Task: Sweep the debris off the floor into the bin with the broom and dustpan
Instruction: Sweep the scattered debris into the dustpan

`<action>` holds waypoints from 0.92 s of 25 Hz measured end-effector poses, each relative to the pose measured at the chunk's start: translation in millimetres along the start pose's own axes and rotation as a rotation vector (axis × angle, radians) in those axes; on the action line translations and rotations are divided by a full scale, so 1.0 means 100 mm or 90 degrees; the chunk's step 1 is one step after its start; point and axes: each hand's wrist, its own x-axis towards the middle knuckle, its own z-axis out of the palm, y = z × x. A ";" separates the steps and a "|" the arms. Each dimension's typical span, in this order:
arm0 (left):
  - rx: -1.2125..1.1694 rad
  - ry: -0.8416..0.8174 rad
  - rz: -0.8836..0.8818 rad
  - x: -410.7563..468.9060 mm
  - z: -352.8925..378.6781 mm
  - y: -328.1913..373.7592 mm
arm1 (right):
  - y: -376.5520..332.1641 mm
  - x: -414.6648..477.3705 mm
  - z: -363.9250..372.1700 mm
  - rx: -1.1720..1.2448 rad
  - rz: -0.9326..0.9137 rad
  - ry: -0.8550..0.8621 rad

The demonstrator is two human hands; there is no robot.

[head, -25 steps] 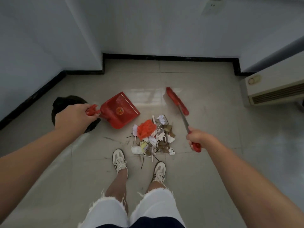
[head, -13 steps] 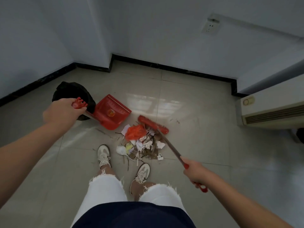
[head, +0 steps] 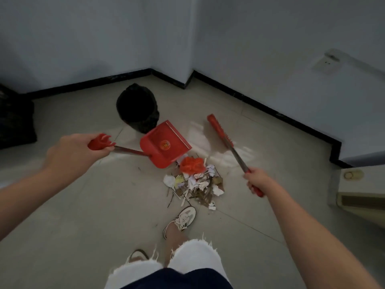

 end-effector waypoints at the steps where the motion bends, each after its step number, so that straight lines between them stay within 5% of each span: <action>1: -0.021 -0.009 -0.019 -0.12 0.05 -0.25 | -0.16 0.10 0.10 0.003 0.010 -0.018; 6: -0.066 -0.080 -0.130 -0.84 0.44 -1.58 | -0.18 0.02 1.01 -0.111 -0.036 -0.100; 12: -0.116 -0.107 -0.206 -1.82 0.27 -1.88 | 0.53 -0.94 1.52 -0.343 -0.099 -0.156; 17: -0.066 -0.031 -0.235 -2.32 0.61 -3.18 | 0.41 -1.33 1.38 -0.497 -0.209 -0.019; 23: -0.090 0.029 -0.359 -2.95 0.18 -2.83 | 0.25 -1.71 1.52 -0.660 -0.319 -0.012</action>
